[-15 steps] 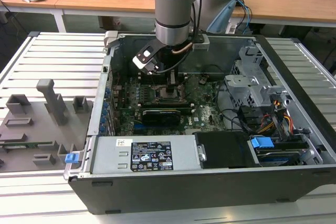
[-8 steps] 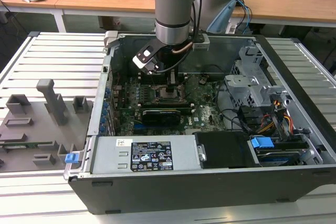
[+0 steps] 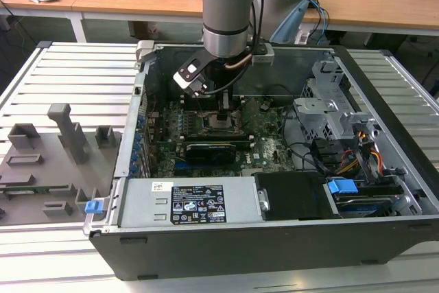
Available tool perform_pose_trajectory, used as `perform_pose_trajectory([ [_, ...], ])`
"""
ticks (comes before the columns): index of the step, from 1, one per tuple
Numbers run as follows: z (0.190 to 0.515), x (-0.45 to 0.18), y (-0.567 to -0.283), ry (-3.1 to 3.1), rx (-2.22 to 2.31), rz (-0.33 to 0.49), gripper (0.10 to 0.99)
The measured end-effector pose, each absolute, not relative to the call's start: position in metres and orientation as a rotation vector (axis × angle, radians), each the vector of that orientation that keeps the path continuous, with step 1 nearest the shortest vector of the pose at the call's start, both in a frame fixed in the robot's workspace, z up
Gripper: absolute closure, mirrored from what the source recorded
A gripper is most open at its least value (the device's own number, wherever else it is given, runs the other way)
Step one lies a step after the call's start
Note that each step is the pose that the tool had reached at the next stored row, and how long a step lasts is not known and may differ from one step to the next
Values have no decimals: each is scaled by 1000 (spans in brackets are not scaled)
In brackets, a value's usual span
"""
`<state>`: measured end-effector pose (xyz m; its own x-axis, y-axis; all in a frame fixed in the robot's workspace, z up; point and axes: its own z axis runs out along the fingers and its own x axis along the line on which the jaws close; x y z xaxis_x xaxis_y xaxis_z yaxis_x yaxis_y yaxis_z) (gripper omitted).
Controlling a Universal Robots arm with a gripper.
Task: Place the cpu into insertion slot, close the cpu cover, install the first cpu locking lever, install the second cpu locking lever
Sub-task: 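Close the cpu cover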
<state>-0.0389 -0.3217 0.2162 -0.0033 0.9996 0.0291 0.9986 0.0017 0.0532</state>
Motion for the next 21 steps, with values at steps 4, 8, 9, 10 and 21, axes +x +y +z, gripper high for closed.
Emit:
perform_pose_trajectory([
  [4,218,-39,-322,2211,2206,91,980],
  [8,218,-39,-322,2211,2206,91,980],
  [9,219,-39,-322,2211,2206,91,980],
  [10,219,-39,-322,2211,2206,91,980],
  [21,220,-39,-322,2210,2206,91,980],
])
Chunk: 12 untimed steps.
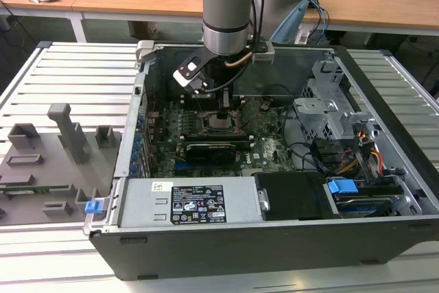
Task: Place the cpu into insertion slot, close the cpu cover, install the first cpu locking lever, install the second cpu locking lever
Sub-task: 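Close the cpu cover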
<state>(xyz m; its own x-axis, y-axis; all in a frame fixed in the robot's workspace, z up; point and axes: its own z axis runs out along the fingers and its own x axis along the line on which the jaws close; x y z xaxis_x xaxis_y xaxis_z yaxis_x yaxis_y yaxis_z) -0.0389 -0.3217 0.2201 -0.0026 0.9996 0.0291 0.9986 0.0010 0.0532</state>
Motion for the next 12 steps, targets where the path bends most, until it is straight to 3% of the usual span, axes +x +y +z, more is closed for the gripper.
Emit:
perform_pose_trajectory([
  [12,226,-39,-322,2210,2207,91,980],
])
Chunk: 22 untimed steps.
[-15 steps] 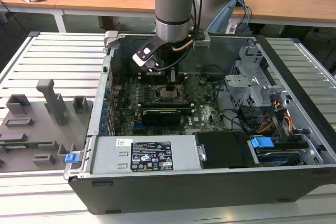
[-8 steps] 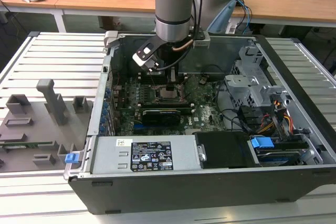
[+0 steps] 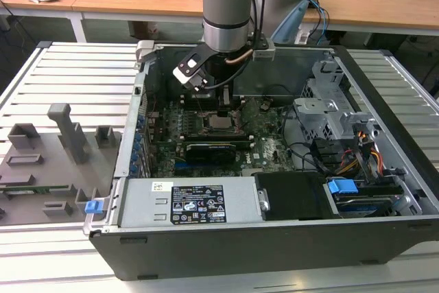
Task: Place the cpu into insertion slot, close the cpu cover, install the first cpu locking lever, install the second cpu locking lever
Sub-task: 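Close the cpu cover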
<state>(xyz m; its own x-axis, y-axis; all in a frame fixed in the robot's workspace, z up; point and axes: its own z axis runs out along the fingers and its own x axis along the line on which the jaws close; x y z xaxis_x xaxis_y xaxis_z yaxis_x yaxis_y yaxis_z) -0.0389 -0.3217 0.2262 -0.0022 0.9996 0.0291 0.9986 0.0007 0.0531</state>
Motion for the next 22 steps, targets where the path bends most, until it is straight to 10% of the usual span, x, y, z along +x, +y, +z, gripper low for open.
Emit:
perform_pose_trajectory([
  [22,241,-39,-321,2210,2208,90,980],
])
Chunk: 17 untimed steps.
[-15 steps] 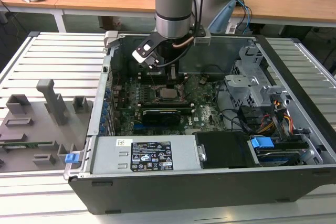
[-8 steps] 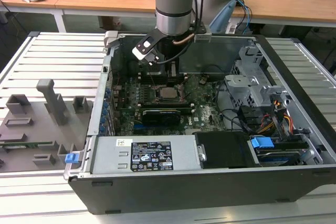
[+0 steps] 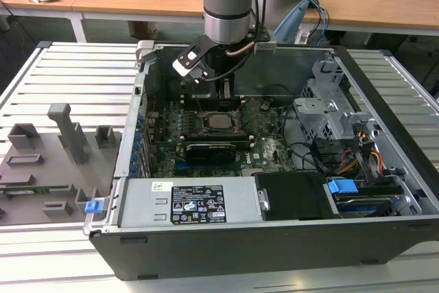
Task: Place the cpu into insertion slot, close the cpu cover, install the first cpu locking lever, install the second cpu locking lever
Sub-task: 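Close the cpu cover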
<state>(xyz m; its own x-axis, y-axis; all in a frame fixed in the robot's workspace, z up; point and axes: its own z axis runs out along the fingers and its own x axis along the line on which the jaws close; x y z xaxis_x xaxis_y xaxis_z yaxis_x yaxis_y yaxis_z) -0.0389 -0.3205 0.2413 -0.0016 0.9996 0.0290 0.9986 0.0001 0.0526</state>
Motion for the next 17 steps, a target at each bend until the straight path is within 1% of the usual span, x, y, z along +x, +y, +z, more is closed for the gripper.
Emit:
perform_pose_trajectory([
  [17,247,-39,-319,2208,2206,87,980],
])
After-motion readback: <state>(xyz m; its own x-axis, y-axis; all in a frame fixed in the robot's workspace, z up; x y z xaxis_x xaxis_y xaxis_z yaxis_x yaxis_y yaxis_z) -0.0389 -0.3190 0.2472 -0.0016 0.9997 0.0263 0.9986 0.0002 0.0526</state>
